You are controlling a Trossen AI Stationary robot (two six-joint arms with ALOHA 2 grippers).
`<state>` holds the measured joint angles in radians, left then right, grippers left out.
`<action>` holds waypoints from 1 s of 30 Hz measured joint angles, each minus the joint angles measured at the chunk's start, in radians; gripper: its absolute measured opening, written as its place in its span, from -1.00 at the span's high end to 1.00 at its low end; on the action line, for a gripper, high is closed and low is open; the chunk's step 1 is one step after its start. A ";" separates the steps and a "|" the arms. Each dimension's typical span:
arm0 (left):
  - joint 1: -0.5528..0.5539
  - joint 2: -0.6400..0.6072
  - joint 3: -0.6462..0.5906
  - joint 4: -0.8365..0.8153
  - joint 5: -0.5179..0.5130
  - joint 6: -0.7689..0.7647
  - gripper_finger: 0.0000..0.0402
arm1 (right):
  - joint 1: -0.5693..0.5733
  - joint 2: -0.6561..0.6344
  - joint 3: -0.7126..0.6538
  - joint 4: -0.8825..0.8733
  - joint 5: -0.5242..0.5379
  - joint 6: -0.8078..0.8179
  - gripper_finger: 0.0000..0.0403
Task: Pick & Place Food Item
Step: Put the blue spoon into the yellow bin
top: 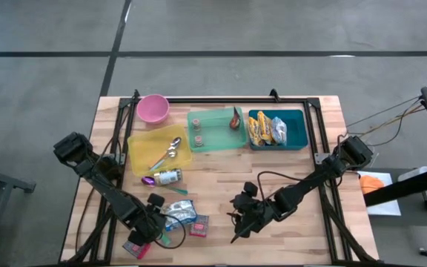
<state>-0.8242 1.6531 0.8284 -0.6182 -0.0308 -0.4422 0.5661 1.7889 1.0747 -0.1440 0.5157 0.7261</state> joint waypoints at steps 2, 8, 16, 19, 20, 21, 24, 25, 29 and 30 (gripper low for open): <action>0.000 0.000 0.000 0.000 -0.003 -0.003 0.44 | 0.002 0.000 0.000 0.000 0.000 0.000 -0.06; 0.001 -0.002 0.000 -0.006 0.008 -0.045 0.84 | 0.006 0.000 0.000 0.000 0.000 0.000 -0.06; 0.001 0.003 0.096 -0.177 0.030 -0.093 0.84 | 0.005 0.000 0.000 0.000 0.001 0.000 -0.06; 0.001 0.001 0.158 -0.289 0.014 -0.093 0.84 | 0.006 0.000 0.000 0.000 0.001 0.004 -0.06; 0.001 0.001 0.183 -0.321 0.004 -0.089 0.84 | 0.006 0.000 0.000 0.000 0.001 0.009 -0.06; 0.001 0.001 0.209 -0.354 -0.006 -0.079 0.84 | 0.006 0.000 0.000 0.000 0.001 0.016 -0.06; 0.002 -0.008 0.279 -0.488 -0.058 -0.042 0.84 | 0.006 0.000 0.000 0.000 0.004 0.024 -0.06; 0.007 -0.015 0.299 -0.525 -0.077 -0.032 0.84 | 0.005 0.000 0.000 0.000 0.009 0.024 -0.06; 0.033 -0.102 0.352 -0.593 -0.197 -0.011 0.84 | 0.002 0.000 0.000 0.002 0.065 0.023 -0.06; 0.042 -0.137 0.353 -0.591 -0.226 -0.011 0.84 | 0.002 0.000 0.000 0.003 0.088 0.023 -0.06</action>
<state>-0.7827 1.5157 1.1818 -1.2092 -0.2564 -0.4530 0.5686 1.7889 1.0748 -0.1410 0.6036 0.7491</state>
